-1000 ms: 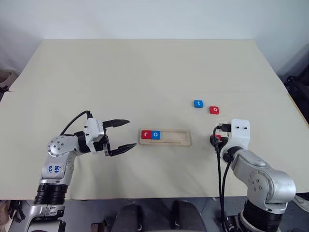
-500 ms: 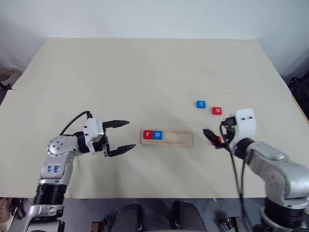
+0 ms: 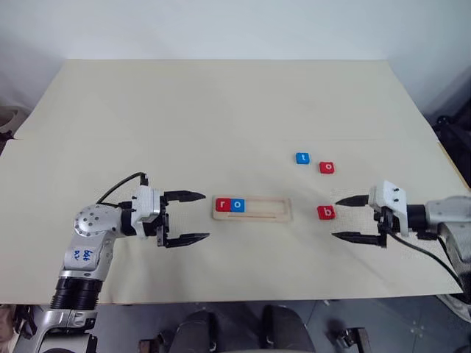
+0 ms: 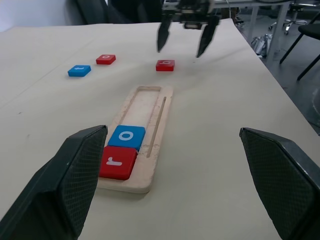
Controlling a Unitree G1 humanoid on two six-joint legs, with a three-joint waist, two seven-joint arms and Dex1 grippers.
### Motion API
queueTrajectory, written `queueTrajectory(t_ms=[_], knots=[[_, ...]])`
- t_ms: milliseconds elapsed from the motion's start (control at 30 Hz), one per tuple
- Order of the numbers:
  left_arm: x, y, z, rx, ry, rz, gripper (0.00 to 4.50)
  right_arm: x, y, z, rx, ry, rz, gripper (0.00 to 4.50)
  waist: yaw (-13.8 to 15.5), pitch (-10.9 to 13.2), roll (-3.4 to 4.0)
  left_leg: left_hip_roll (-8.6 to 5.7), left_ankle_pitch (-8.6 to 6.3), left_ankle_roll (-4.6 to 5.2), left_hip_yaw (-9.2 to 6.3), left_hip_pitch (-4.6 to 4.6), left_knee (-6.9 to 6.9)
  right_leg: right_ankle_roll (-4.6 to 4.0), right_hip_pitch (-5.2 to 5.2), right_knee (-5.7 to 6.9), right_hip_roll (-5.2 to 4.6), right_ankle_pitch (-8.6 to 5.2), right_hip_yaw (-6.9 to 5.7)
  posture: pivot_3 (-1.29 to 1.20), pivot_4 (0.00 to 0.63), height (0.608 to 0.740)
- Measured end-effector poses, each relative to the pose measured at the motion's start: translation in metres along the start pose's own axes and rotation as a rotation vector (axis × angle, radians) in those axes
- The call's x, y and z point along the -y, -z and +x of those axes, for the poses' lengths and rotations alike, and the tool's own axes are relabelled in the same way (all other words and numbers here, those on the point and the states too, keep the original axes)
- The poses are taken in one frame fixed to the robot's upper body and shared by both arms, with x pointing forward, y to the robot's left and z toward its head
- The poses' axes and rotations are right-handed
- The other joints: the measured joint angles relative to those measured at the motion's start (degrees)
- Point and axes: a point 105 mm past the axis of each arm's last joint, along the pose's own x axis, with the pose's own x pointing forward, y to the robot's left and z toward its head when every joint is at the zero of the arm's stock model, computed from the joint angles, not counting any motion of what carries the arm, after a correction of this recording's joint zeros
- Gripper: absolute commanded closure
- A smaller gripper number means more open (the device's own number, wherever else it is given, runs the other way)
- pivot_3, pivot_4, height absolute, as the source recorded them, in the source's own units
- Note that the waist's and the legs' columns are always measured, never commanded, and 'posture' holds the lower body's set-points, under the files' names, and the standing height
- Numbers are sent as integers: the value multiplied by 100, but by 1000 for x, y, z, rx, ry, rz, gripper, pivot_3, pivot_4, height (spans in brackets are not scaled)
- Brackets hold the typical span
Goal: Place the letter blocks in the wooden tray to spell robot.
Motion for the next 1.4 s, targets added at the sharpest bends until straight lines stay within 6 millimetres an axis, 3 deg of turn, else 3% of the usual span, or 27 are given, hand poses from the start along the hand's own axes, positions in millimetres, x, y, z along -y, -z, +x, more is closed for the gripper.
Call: queueTrajectory(t_ms=[167,200,267,500,700,867,1067,1233,1400], knots=[[2,-4,3,4,17,18,0,11,0,17,10,-54,-40,28,35,0,1,0,0,-1,-9,-6,2,0,2,-2,-3,0,-7,0,150,740],[3,-4,3,4,17,17,0,9,3,20,4,-73,-32,200,52,0,1,-1,0,-1,-9,-8,4,1,2,-3,-4,0,-8,0,150,740],[3,-4,3,3,15,16,0,7,9,24,-9,-103,-13,612,80,0,1,-2,0,0,-9,-9,7,3,2,-4,-7,2,-7,0,150,740],[3,-7,1,-7,6,28,0,12,9,22,-29,-116,-29,2982,111,0,2,-1,0,-1,-9,-7,9,3,4,-1,-5,2,-8,0,150,740],[5,-3,-1,-12,-11,10,0,11,-3,32,-7,-138,-23,3050,123,1,3,5,0,-1,-10,-7,9,3,2,2,-5,2,-8,0,150,740],[3,-3,-2,-11,-33,12,0,1,-65,63,94,-223,-57,3050,90,3,9,19,2,-4,-11,-8,10,0,-3,11,-2,1,-8,0,150,740],[2,-3,-3,-12,-57,8,0,-12,-101,103,128,-248,-50,3050,146,3,9,9,2,-4,-11,-9,11,1,-4,12,-5,1,-7,0,150,740],[2,-2,-3,-10,-77,5,0,-17,-111,125,125,-237,-49,3050,123,3,8,-3,2,-5,-13,-11,8,0,-8,12,-3,0,-10,0,150,740],[4,-4,-3,-9,-84,14,0,-20,-108,135,109,-239,-35,3050,102,3,8,-3,3,-6,-10,-11,6,-1,-10,15,-2,0,-8,0,150,740]])
